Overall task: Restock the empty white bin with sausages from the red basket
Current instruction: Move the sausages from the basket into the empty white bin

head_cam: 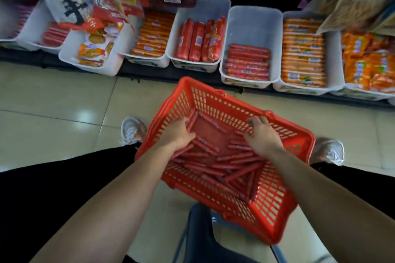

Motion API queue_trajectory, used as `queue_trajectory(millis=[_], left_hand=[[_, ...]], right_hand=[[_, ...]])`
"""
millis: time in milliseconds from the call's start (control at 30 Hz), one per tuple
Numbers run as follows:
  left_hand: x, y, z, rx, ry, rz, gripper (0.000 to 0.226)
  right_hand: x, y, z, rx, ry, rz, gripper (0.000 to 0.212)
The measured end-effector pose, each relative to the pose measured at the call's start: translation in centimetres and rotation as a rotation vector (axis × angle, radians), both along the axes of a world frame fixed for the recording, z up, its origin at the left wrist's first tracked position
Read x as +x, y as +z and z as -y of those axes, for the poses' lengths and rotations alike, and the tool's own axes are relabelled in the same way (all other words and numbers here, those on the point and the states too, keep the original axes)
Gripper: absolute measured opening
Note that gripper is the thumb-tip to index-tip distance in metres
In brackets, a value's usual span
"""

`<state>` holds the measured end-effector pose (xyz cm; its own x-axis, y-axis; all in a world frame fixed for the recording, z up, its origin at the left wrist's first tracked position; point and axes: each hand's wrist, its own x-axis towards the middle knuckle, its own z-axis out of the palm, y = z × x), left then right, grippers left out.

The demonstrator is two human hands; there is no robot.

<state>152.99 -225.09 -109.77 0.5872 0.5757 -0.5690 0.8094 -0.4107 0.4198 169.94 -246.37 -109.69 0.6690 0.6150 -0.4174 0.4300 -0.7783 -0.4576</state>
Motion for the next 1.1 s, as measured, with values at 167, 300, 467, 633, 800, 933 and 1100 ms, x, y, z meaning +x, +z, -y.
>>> queue_trajectory(millis=[167,300,467,633,800,933,1100], left_hand=[[-1.3,-4.0,1.5,0.037,-0.14,-0.143,0.088],[-0.7,-7.2,1.4,0.04,-0.221,-0.164,0.11],[1.0,-11.3,1.0,0.033,-0.162,-0.21,0.125],[2.1,-13.5,1.8,0.156,-0.079,-0.176,0.124],[1.8,-14.7,1.3,0.107,-0.081,-0.192,0.103],[1.5,-15.1,1.1,0.034,-0.084,-0.091,0.071],[0.9,-15.4,1.4,0.057,-0.153,-0.07,0.072]], right_hand=[[-1.2,-5.9,3.6,-0.223,-0.007,-0.163,0.078],[-1.5,-9.3,3.9,-0.317,0.096,-0.132,0.112],[-1.4,-12.4,3.0,-0.453,0.16,-0.07,0.139],[-1.1,-14.4,2.7,-0.514,0.253,0.147,0.138],[0.1,-15.3,3.0,-0.567,0.415,0.097,0.125],[0.6,-15.4,2.8,-0.543,0.413,0.082,0.094],[-0.2,-15.3,2.9,-0.489,0.404,0.034,0.071]])
